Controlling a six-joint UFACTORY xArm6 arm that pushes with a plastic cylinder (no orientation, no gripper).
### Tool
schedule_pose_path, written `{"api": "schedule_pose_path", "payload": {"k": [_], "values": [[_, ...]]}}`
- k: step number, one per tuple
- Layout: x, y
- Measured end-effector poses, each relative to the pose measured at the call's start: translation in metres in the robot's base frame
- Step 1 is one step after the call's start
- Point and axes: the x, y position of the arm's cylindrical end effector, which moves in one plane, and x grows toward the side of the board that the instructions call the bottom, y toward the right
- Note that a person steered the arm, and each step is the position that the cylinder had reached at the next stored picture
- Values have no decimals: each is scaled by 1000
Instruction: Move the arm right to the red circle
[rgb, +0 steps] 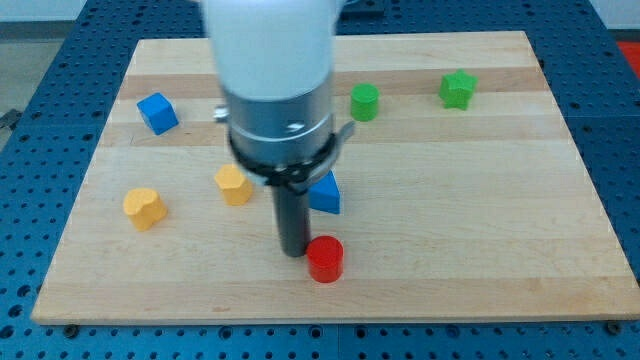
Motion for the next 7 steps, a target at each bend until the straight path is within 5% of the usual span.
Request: {"api": "schedule_pose_path", "payload": {"k": [2, 4, 5, 7], "values": [[-75, 73], [-16, 196], [31, 190], [44, 89]]}}
